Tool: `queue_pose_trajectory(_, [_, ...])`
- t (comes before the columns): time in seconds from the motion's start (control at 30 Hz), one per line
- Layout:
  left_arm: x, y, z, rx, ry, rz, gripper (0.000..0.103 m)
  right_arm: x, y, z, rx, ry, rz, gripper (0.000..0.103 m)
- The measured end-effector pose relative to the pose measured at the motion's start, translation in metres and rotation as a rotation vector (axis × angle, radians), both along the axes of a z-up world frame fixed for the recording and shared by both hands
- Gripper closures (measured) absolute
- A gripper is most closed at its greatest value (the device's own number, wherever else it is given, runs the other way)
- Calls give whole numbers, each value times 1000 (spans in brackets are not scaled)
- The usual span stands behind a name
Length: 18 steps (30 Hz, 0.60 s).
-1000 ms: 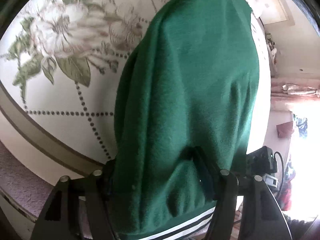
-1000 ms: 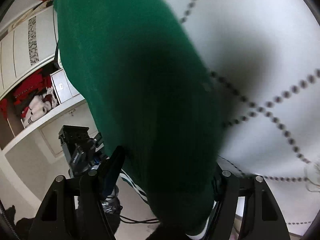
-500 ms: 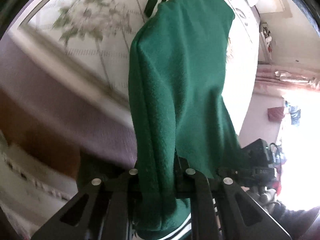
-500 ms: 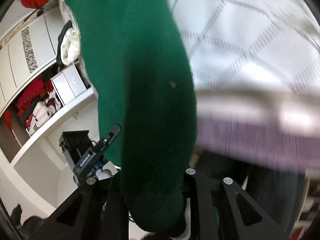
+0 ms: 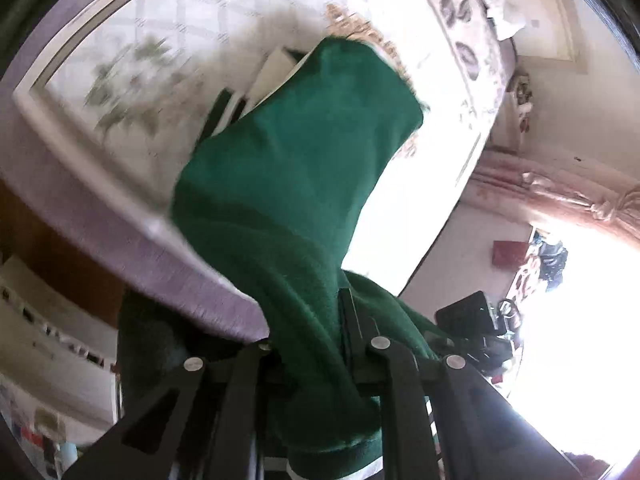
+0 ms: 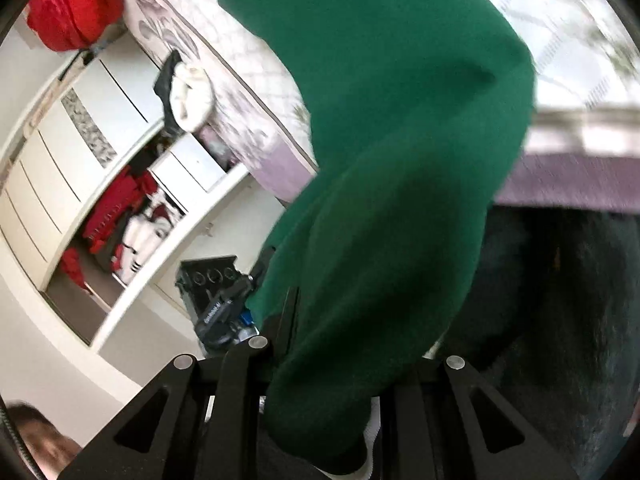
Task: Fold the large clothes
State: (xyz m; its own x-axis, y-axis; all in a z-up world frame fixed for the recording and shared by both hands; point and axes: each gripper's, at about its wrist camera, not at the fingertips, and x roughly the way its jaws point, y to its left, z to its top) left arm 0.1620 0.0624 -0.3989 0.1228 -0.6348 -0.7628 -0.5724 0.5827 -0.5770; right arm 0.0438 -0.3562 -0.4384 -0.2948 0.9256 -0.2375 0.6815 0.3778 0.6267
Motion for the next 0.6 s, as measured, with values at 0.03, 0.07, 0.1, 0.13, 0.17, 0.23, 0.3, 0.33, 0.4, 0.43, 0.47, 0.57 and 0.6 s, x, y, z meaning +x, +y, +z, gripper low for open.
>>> queue_pose_trajectory(0.03, [9,1,-3,-2,-1,10,93,16,6,-10,4,2,-13,85])
queue_pose_trajectory(0.07, [20,1,-6,-17,-2,17,93,32,13,-18,-2,8,-36,85])
queue_pose_trajectory(0.1, [29,2,-11,-19,-1,18,92,47,18,-29,-1,19,-55,85])
queue_pose_trajectory(0.13, [39,4,-15,-10,9,23,92,60,15,-39,3,36,-74,85])
queue_pose_trajectory(0.17, [47,5,-22,-13,21,31,92,69,17,-50,3,58,-100,85])
queue_pose_trajectory(0.23, [67,7,-38,6,48,16,92,87,19,-77,3,98,-142,85])
queue_pose_trajectory(0.3, [86,8,-52,30,76,-4,92,102,25,-96,18,143,-188,84])
queue_pose_trajectory(0.33, [98,7,-59,41,95,-27,92,107,21,-104,19,160,-204,84])
queue_pose_trajectory(0.4, [113,7,-65,38,125,-29,92,124,32,-118,19,179,-225,82])
queue_pose_trajectory(0.43, [119,7,-66,42,135,-28,91,131,30,-122,23,197,-244,80])
queue_pose_trajectory(0.47, [125,7,-66,43,135,-27,91,136,27,-126,26,208,-252,78])
queue_pose_trajectory(0.57, [141,12,-58,6,88,21,86,160,20,-128,40,170,-289,51])
queue_pose_trajectory(0.6, [143,14,-55,-15,77,47,81,173,19,-124,55,148,-320,31])
